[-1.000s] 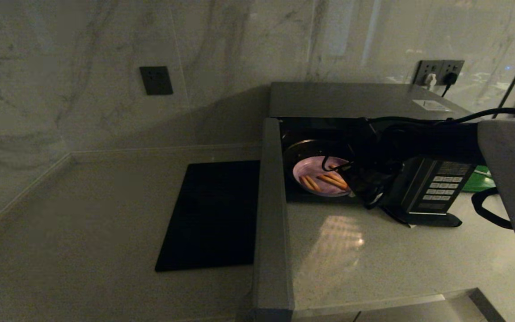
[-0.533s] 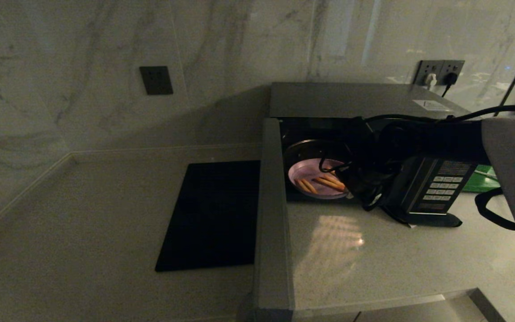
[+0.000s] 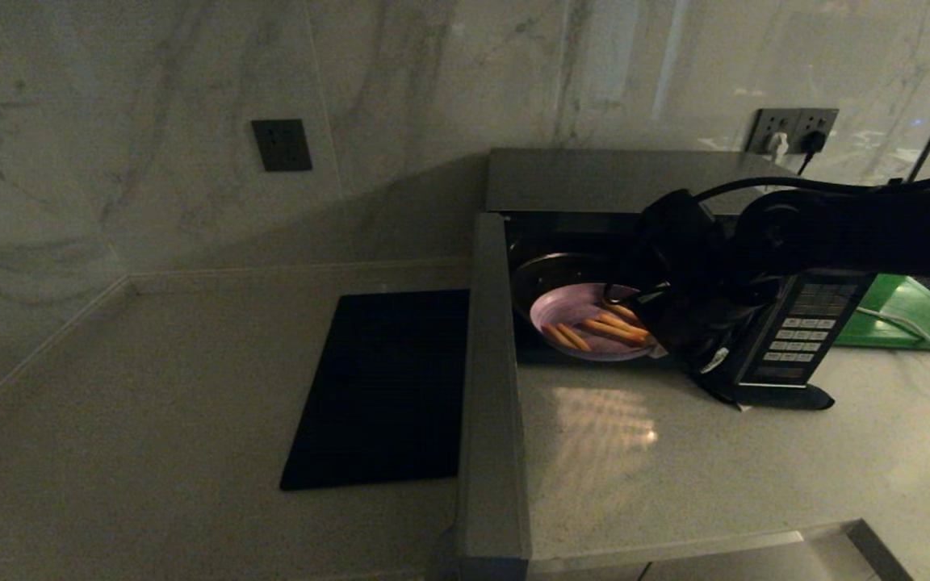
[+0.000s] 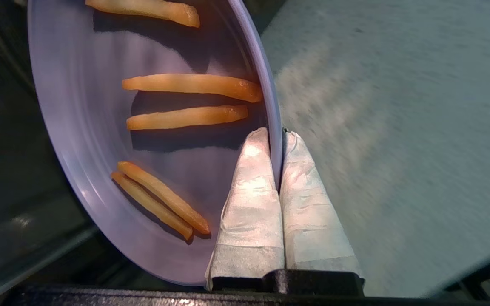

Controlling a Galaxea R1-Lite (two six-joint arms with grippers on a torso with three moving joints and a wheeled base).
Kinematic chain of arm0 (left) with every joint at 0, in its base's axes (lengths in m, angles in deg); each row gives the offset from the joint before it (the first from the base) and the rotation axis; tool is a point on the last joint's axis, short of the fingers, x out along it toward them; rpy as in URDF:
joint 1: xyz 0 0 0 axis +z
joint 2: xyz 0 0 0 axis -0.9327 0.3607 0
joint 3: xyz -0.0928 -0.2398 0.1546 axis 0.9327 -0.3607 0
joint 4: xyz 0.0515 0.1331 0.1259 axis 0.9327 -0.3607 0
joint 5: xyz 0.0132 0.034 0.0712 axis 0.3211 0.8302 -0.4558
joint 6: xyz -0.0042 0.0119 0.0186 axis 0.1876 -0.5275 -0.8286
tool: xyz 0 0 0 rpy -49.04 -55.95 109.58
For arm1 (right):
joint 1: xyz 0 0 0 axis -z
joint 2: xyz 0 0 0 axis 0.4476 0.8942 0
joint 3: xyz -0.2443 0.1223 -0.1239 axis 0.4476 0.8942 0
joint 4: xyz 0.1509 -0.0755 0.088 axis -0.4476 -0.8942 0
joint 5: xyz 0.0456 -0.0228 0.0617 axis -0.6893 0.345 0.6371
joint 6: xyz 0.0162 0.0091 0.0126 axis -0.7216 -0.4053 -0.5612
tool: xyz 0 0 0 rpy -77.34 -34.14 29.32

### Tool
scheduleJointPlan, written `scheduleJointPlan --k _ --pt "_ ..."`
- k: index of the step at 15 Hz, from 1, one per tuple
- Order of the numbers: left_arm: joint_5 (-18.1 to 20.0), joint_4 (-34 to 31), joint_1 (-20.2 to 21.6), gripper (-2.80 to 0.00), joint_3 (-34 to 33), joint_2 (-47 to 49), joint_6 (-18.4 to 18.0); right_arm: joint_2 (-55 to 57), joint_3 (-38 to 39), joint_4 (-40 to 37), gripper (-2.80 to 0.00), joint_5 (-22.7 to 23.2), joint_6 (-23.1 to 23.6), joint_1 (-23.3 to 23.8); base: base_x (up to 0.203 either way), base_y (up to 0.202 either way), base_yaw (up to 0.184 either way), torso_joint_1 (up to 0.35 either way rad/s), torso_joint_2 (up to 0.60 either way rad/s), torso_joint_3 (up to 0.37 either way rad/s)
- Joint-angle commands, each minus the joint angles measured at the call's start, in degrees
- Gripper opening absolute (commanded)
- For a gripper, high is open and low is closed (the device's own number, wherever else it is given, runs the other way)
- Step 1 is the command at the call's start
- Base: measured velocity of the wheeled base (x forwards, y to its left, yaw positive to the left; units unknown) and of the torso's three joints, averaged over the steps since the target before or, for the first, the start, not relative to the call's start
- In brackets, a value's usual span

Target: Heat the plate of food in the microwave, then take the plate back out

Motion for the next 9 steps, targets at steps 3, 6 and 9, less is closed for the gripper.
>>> scheduleJointPlan --k 3,6,9 --pt "0.0 0.0 0.0 -2.8 0.0 0.1 0.0 -9.6 7.3 -0.2 -2.8 -0.1 -0.4 -0.1 0.0 0.0 0.0 0.0 0.0 0.0" --pt "0.0 0.0 0.0 -2.8 0.0 0.1 0.0 -16.8 14.2 -0.2 -2.8 -0.2 -0.4 -0.1 0.0 0.0 0.0 0.0 0.0 0.0" --pt "0.0 0.0 0.0 -2.8 0.0 0.1 0.0 -25.2 21.6 -0.3 -2.8 -0.5 -0.4 -0.1 0.0 0.0 0.0 0.0 0.0 0.0"
